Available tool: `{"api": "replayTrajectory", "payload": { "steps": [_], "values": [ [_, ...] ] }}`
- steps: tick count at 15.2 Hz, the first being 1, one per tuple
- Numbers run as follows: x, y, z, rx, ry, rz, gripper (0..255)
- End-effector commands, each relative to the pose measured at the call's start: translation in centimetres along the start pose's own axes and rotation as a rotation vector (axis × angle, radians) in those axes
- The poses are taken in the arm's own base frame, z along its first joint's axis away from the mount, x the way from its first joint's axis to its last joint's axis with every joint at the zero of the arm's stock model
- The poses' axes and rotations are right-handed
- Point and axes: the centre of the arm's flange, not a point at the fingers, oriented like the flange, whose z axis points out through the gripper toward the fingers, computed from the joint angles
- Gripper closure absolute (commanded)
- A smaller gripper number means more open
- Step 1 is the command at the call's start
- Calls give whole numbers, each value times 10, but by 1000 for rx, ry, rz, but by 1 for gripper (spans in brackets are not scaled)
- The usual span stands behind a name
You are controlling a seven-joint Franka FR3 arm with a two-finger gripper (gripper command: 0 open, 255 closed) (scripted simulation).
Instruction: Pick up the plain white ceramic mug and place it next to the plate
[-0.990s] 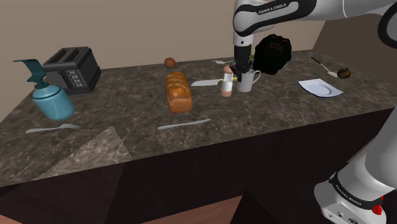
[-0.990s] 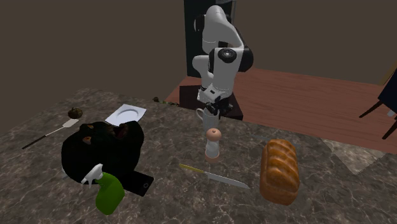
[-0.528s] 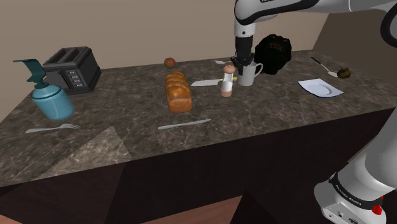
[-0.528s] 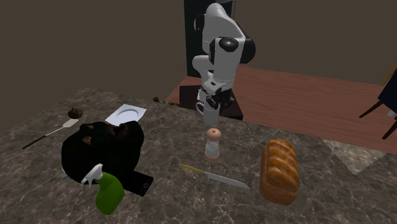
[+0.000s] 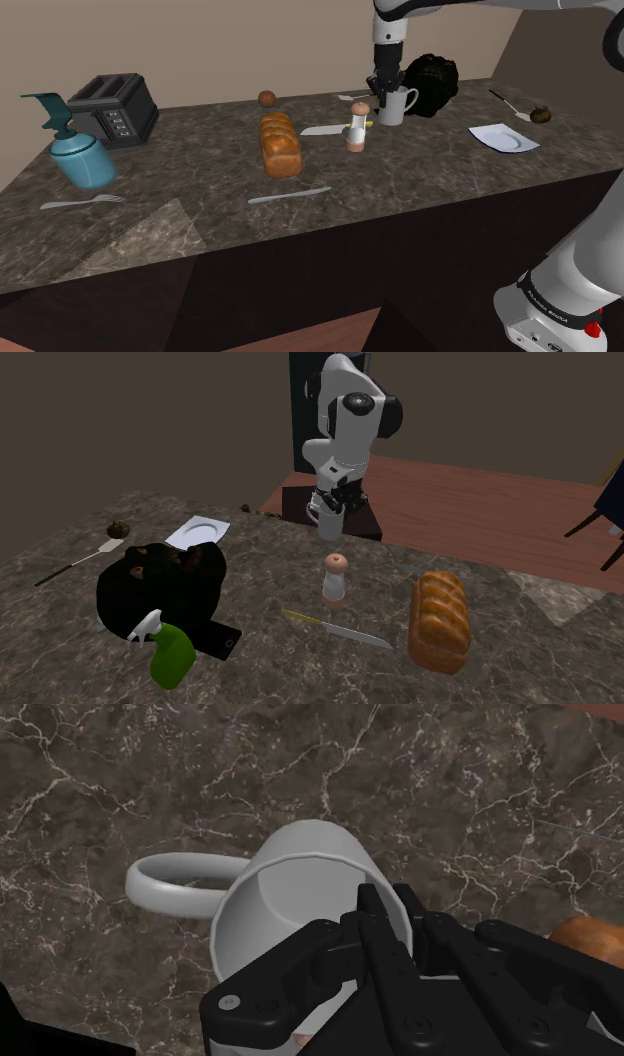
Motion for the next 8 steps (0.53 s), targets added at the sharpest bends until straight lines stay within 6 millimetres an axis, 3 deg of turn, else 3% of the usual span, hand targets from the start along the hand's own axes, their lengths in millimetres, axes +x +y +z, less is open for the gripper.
{"api": "replayTrajectory", "payload": {
  "steps": [1, 8],
  "values": [
    [-13, 15, 0, 0, 0, 0, 255],
    [-69, 88, 11, 0, 0, 0, 255]
  ]
}}
